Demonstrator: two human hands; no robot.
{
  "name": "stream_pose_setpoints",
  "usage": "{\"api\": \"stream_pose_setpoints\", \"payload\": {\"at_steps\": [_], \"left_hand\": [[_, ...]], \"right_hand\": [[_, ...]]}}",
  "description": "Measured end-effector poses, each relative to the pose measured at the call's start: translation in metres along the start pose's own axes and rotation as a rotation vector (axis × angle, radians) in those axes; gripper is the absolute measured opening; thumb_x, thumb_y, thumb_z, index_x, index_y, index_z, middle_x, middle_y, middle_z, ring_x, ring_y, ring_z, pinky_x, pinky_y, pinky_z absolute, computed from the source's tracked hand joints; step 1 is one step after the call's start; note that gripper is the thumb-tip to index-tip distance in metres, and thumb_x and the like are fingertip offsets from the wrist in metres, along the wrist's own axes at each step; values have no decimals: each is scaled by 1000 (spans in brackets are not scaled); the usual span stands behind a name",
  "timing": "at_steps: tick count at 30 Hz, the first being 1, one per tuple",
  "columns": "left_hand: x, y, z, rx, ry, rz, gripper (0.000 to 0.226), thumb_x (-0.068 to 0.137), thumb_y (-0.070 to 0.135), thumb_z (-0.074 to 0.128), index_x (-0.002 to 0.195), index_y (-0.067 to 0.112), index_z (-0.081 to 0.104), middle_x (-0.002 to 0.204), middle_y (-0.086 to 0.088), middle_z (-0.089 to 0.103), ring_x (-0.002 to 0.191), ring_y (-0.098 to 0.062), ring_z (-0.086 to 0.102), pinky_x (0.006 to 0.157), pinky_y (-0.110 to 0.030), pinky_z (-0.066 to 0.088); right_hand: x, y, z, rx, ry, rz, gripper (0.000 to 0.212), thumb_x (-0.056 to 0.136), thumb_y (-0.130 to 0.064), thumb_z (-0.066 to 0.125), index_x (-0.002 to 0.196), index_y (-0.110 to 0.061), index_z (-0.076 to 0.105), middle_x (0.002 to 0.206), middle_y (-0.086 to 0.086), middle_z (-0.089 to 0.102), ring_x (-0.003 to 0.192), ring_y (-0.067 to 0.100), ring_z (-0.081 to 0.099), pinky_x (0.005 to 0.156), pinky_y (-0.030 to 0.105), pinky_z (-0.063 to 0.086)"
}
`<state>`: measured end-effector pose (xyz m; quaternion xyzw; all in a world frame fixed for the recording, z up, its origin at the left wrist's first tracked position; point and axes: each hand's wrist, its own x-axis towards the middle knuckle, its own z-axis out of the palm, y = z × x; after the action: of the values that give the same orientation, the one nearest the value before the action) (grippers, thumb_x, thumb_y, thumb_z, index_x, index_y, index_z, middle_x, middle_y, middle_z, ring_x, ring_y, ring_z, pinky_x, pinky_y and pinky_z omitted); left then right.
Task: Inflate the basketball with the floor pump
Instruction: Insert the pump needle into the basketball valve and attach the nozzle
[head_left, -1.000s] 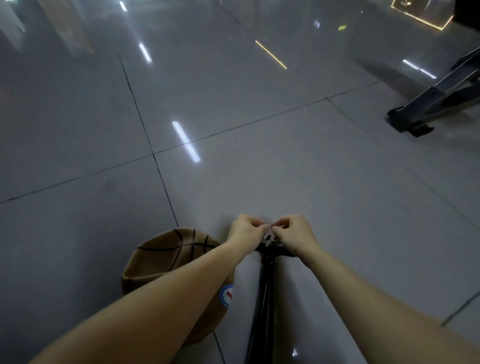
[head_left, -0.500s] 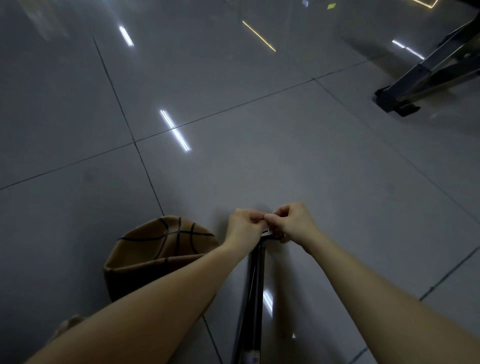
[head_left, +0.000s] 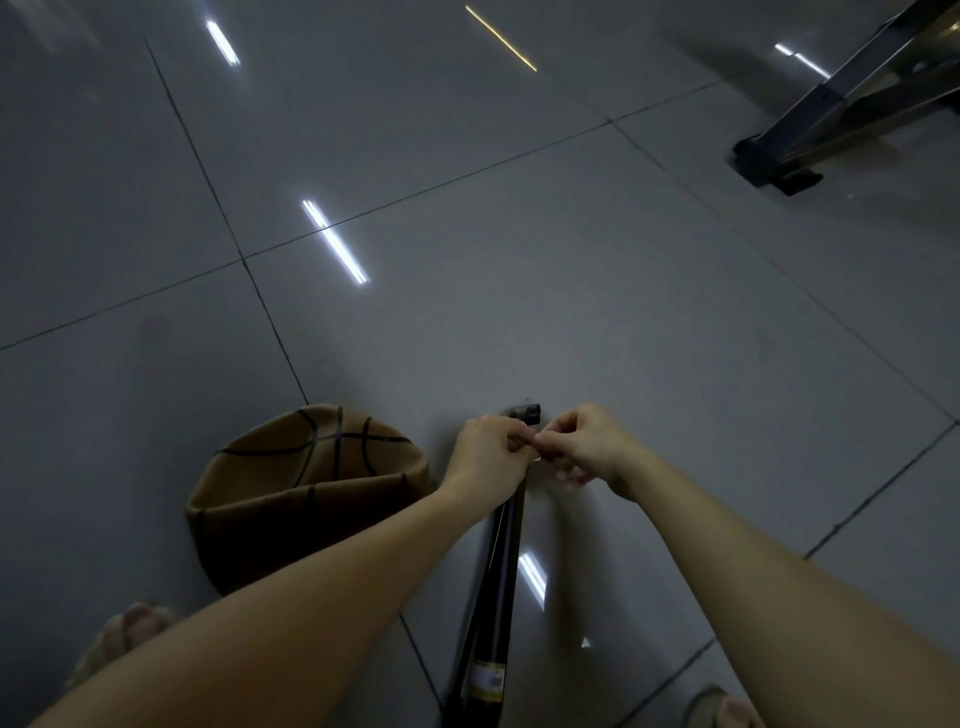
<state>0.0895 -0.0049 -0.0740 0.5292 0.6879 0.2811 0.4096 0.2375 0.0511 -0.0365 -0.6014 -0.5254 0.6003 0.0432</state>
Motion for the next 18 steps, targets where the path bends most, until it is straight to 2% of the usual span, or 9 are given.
{"api": "stream_pose_setpoints", "payload": {"at_steps": [3, 6, 12, 15, 18], "left_hand": [[-3, -1, 0, 31, -10, 52, 13, 90, 17, 75, 101, 21, 82, 88, 2, 79, 82, -6, 72, 81, -25, 59], [-3, -2, 2, 59, 39, 86, 13, 91, 20, 74, 101, 20, 83, 91, 2, 80, 83, -9, 72, 83, -27, 58], [-4, -8, 5, 47, 62, 47, 14, 90, 20, 75, 101, 20, 83, 92, 3, 80, 84, -8, 72, 85, -28, 58], [0, -7, 2, -73, -8, -42, 10, 87, 19, 77, 94, 20, 84, 82, 3, 78, 81, -11, 73, 79, -28, 58], [6, -2, -8, -240, -88, -171, 7, 84, 13, 81, 84, 20, 82, 74, 4, 76, 71, -7, 68, 63, -15, 50]], "right_hand": [[-3, 1, -1, 10, -21, -14, 15, 94, -7, 62, 91, 7, 67, 71, 13, 62, 51, 16, 57, 45, 29, 52], [-5, 2, -3, 41, 45, -39, 18, 94, -6, 60, 97, 11, 66, 75, 14, 63, 53, 16, 56, 45, 28, 51], [-8, 4, -8, -38, 85, -95, 10, 93, -8, 60, 90, -2, 66, 77, 11, 64, 65, 22, 55, 45, 26, 43], [-9, 4, -7, -79, 111, -112, 9, 92, -12, 63, 90, -4, 67, 77, 7, 66, 65, 18, 59, 45, 25, 44], [-8, 0, -3, -82, 135, -138, 16, 93, -14, 66, 93, 2, 69, 77, 9, 65, 67, 19, 60, 43, 25, 46]]}}
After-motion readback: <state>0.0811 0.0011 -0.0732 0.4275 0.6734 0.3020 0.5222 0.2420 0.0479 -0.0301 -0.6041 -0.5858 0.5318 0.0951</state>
